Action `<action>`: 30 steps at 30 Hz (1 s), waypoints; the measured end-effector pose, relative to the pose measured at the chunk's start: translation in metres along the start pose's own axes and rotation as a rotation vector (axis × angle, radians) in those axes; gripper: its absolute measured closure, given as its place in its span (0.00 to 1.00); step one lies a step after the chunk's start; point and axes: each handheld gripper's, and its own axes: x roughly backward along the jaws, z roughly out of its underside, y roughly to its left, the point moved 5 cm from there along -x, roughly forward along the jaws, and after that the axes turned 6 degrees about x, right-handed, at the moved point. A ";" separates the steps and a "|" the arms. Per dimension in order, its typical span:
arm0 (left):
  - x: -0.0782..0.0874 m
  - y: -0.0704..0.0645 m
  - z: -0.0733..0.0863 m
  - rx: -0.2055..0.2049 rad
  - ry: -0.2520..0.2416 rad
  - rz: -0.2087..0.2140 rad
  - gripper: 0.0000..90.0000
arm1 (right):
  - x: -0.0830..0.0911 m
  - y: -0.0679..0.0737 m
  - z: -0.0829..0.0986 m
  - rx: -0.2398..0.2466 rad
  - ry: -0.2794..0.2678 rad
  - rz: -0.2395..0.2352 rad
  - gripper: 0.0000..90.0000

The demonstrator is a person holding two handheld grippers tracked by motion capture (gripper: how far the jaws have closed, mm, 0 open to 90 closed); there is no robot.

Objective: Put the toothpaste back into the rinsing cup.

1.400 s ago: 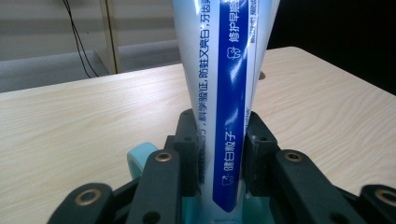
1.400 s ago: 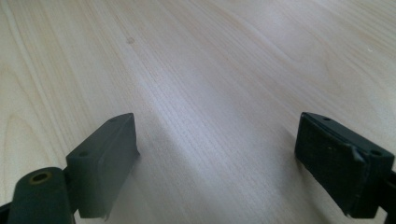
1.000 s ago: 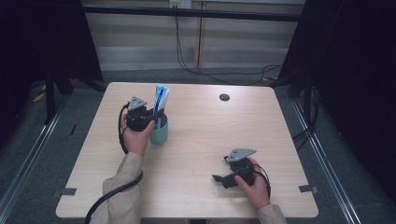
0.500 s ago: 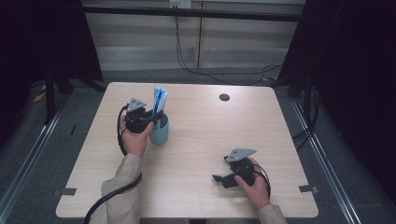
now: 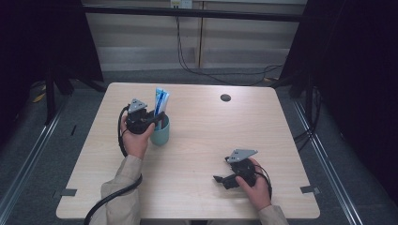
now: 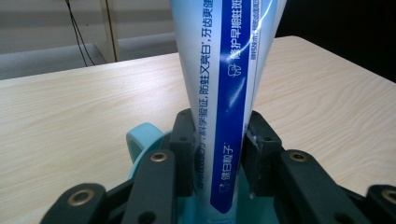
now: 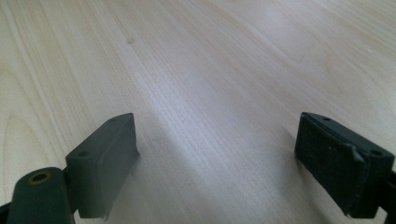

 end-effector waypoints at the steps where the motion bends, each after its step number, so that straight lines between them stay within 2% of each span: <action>1: 0.000 0.000 0.000 0.000 0.003 0.002 0.76 | 0.000 0.000 0.000 0.000 0.000 0.000 0.14; 21: 0.002 -0.002 -0.001 -0.012 0.019 0.003 0.72 | 0.000 0.000 0.000 0.000 0.000 -0.001 0.14; 26: 0.002 -0.003 -0.004 -0.032 0.021 0.000 0.66 | 0.000 0.000 0.000 0.000 0.000 0.000 0.14; 30: 0.002 -0.004 -0.004 -0.023 0.028 -0.003 0.59 | 0.000 0.000 0.000 0.001 -0.001 0.000 0.14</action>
